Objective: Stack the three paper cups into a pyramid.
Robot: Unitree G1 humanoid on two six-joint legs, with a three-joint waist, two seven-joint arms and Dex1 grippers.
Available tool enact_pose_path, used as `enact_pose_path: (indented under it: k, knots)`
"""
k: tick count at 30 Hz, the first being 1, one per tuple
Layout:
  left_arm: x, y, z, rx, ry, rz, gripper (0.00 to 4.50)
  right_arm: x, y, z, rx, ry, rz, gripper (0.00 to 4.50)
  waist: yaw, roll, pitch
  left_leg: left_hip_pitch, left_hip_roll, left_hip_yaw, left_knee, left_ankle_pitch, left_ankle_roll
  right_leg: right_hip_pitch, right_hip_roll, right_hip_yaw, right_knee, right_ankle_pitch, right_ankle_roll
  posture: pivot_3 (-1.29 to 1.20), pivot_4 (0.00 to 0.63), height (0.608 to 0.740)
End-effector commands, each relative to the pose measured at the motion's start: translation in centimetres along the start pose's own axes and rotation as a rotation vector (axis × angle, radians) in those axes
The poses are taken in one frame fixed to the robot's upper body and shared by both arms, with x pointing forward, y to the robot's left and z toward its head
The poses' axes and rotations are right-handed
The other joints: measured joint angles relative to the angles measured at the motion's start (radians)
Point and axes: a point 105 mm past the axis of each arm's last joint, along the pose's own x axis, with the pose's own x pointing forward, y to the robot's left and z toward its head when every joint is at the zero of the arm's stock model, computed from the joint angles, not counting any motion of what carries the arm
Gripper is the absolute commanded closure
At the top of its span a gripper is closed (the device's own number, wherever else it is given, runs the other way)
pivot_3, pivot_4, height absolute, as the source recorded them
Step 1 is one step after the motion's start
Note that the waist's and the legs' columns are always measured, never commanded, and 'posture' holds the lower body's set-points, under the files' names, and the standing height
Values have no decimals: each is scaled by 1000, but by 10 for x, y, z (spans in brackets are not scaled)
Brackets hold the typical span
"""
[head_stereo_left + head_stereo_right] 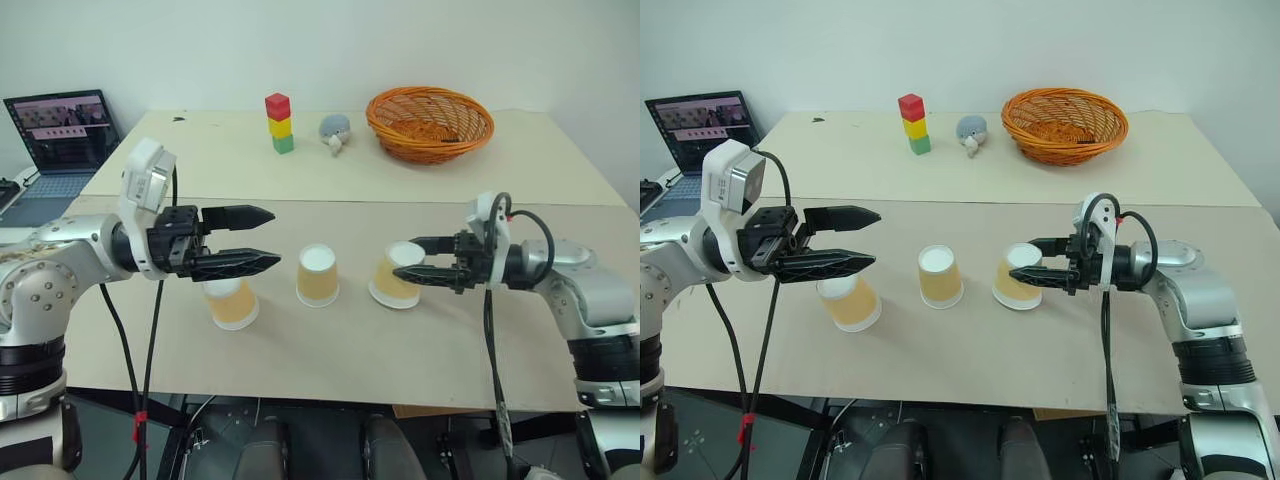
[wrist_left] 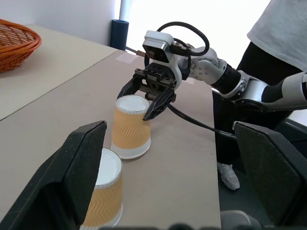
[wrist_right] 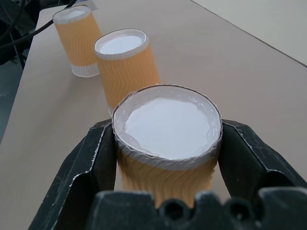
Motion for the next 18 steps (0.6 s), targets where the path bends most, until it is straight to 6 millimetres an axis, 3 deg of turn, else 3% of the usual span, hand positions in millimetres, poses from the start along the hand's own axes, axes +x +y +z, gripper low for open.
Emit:
enact_pose_path:
  k: [1,9,18]
  knots:
    - [-2,-7,12,68,-21,0,0,9,-1,10,-68,-18,29,1753,0,0,0,0,0,0,0,0,0,0,0,0,0,0,0,0,150,628]
    - [-4,-8,12,72,-26,15,0,27,3,13,-80,-49,89,1753,-2,0,0,0,0,0,0,0,0,0,0,0,2,0,0,0,150,628]
    - [-5,-8,12,74,-34,28,0,34,5,11,-68,-55,117,1753,-3,0,0,0,0,0,0,0,0,0,0,0,2,0,0,0,150,628]
